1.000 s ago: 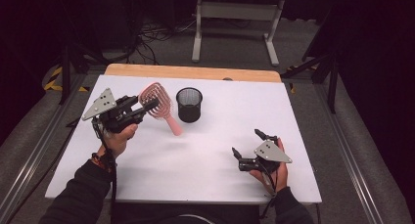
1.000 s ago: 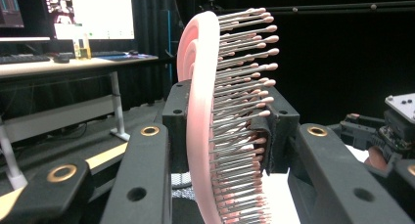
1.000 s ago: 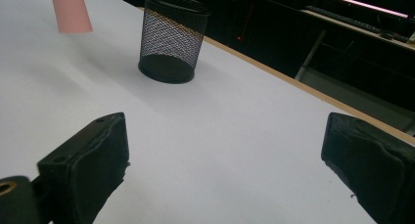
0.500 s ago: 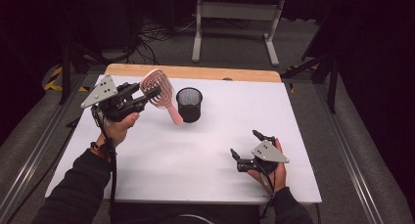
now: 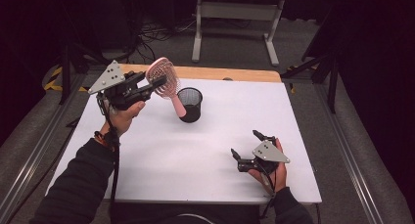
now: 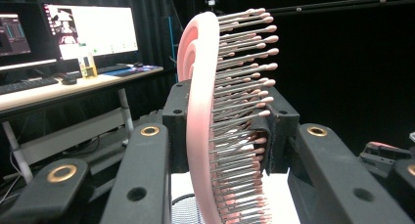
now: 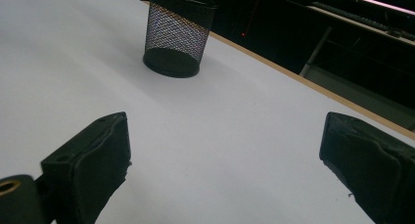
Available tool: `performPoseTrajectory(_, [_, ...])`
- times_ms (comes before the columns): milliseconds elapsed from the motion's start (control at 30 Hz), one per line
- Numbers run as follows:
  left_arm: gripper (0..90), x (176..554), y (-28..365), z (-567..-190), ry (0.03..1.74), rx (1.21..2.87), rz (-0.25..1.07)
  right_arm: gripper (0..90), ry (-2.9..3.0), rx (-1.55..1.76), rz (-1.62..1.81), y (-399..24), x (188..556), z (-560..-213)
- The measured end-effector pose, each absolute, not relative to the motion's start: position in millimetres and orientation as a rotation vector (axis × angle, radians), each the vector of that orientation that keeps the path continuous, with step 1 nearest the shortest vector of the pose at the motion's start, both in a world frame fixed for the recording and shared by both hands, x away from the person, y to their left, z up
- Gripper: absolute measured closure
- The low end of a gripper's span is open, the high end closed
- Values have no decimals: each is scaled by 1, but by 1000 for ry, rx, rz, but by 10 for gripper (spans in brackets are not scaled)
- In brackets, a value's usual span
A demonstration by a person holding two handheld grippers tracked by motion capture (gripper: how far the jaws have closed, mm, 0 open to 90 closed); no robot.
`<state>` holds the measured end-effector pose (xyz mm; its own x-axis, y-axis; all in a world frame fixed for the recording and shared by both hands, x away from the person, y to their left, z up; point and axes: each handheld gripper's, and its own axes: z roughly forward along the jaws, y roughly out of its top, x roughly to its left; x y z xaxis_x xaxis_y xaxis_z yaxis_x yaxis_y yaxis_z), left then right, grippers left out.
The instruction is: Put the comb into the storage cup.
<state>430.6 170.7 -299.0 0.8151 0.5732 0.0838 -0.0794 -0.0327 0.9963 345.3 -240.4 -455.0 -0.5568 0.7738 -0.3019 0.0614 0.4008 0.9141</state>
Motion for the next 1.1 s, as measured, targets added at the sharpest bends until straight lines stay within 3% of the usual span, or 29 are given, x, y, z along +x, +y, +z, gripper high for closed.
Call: performPoseTrajectory(1100, [641,470,124,-276,424,1615,609,58,1851,724,1249,-244,342,-452])
